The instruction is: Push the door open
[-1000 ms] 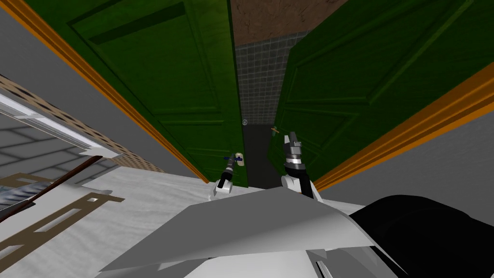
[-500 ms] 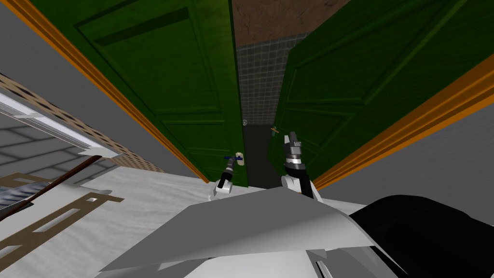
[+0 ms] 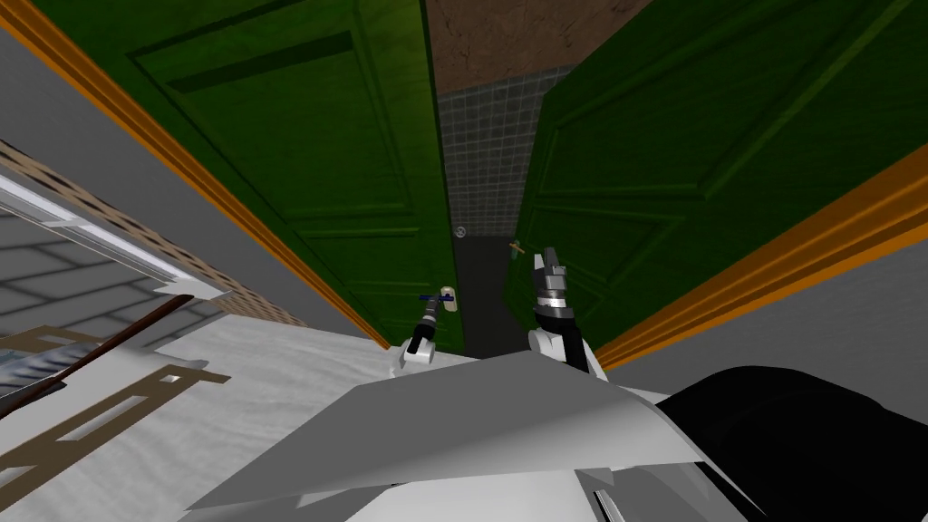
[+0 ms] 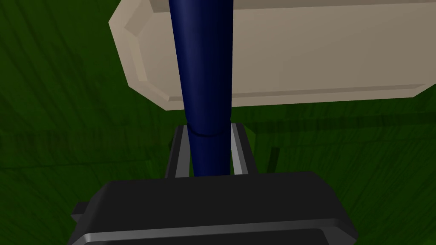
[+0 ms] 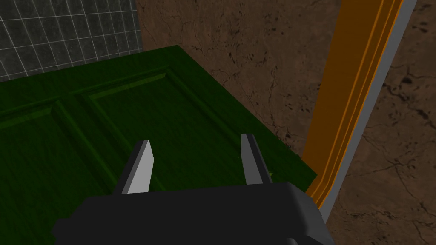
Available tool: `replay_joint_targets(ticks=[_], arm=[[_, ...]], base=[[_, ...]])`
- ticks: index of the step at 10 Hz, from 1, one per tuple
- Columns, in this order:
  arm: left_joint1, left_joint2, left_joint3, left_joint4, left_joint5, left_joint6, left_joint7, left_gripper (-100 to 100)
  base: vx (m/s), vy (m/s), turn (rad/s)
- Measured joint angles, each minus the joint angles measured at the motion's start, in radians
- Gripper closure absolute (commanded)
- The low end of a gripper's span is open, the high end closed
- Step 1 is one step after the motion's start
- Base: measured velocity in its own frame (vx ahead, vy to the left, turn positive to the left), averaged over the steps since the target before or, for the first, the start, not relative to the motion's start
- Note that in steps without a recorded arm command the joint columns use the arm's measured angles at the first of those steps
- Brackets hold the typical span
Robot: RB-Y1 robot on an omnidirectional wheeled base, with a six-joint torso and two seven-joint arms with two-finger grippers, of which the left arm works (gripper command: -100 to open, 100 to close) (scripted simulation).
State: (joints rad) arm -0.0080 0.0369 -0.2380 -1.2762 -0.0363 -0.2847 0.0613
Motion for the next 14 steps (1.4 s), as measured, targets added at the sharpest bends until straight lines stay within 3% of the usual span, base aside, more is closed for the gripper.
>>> replay_joint_targets(ticks=[4,7,9,14], arm=[[-0.016,0.009,0.041,-0.002,0.006,0.011,-0.007,100],[-0.04,0.004,0.083,0.037,0.009,-0.007,-0.019,100],[-0.034,0.007,0.105,0.022,0.012,0.007,-0.024,100],[-0.05,0.01,0.154,0.047,0.02,-0.002,-0.029,100]], base=[[0.167,-0.127,0.075],[0.131,-0.112,0.077],[0.119,-0.116,0.08],[0.088,-0.087,0.051]])
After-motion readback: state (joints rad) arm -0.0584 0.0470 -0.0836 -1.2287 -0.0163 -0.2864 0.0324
